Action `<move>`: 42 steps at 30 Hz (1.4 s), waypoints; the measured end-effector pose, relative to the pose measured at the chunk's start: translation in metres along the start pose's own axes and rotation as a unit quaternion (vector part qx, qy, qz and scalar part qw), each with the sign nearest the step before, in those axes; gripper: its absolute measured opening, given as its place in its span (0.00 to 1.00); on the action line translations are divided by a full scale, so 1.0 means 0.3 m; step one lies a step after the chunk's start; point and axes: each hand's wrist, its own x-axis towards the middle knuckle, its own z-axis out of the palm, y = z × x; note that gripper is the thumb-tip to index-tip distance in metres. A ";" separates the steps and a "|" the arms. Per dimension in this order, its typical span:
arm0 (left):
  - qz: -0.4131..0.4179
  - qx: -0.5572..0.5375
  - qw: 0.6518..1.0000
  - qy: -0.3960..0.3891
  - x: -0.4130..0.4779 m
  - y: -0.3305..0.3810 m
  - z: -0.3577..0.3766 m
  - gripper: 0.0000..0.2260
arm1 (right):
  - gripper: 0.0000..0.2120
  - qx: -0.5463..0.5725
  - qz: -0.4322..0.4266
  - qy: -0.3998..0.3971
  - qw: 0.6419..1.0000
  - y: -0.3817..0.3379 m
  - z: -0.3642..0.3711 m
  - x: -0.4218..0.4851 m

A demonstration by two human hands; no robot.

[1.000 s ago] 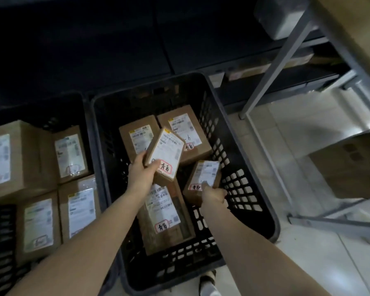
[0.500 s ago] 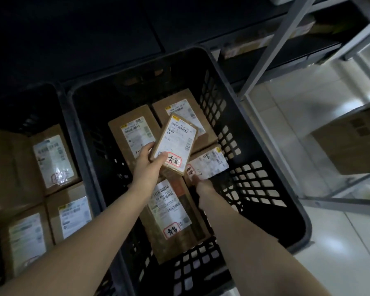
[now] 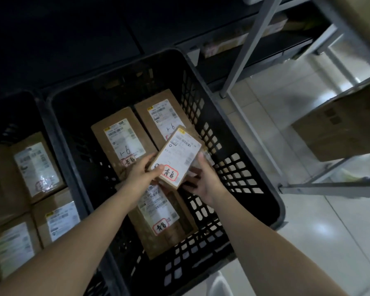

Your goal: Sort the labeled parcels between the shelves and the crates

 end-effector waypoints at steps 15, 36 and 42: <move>0.067 0.448 0.884 -0.117 0.044 -0.032 0.112 0.18 | 0.16 0.124 0.110 0.282 0.945 0.031 -0.005 -0.042; 0.209 0.715 0.650 -0.152 0.031 -0.035 0.111 0.15 | 0.28 -0.017 0.084 0.488 0.869 0.045 0.074 -0.092; 0.216 0.715 0.644 -0.164 0.021 -0.022 0.098 0.17 | 0.31 0.014 0.048 0.473 0.880 0.070 0.092 -0.114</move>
